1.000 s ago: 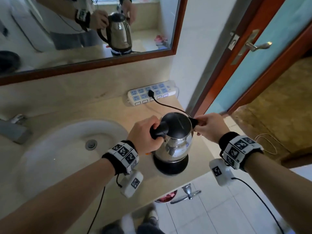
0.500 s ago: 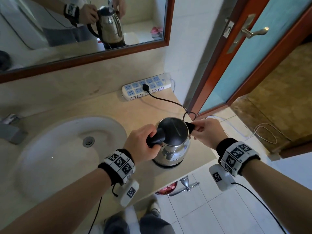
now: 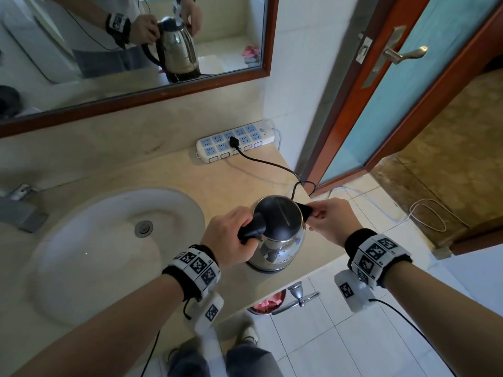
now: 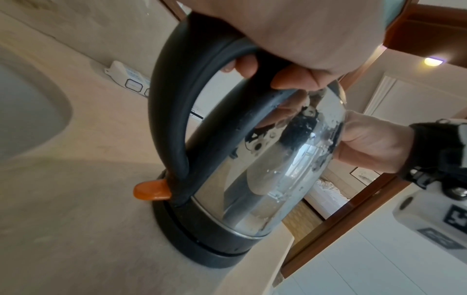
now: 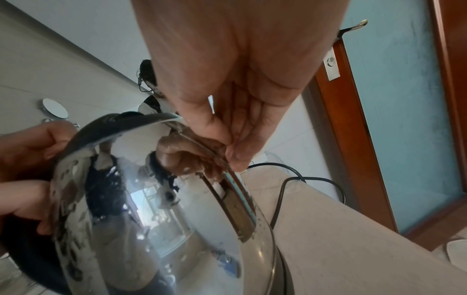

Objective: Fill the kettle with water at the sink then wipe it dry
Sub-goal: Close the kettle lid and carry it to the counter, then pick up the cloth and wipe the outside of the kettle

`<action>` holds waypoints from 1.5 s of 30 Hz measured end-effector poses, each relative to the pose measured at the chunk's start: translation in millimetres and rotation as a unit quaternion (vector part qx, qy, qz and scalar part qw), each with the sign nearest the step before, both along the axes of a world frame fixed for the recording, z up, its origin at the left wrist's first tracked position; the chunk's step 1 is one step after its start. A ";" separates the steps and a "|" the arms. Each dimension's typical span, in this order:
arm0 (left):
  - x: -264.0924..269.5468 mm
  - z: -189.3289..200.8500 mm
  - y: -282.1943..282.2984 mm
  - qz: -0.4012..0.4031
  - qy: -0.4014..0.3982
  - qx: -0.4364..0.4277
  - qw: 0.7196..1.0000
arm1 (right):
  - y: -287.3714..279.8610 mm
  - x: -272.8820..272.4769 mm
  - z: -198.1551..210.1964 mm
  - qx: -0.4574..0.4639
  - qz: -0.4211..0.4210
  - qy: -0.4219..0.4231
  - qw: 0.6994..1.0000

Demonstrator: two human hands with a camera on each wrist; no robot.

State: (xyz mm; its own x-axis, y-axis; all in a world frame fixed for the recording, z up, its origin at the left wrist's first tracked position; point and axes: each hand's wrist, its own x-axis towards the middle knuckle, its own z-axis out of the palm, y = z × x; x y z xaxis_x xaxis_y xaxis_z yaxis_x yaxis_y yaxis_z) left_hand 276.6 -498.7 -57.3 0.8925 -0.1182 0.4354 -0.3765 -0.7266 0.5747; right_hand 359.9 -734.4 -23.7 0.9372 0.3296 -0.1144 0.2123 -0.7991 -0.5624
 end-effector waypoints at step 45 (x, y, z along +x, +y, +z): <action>-464.9 42.5 415.0 0.507 0.472 0.049 0.720 | 616.8 -379.1 17.2 -0.285 0.679 -0.072 0.672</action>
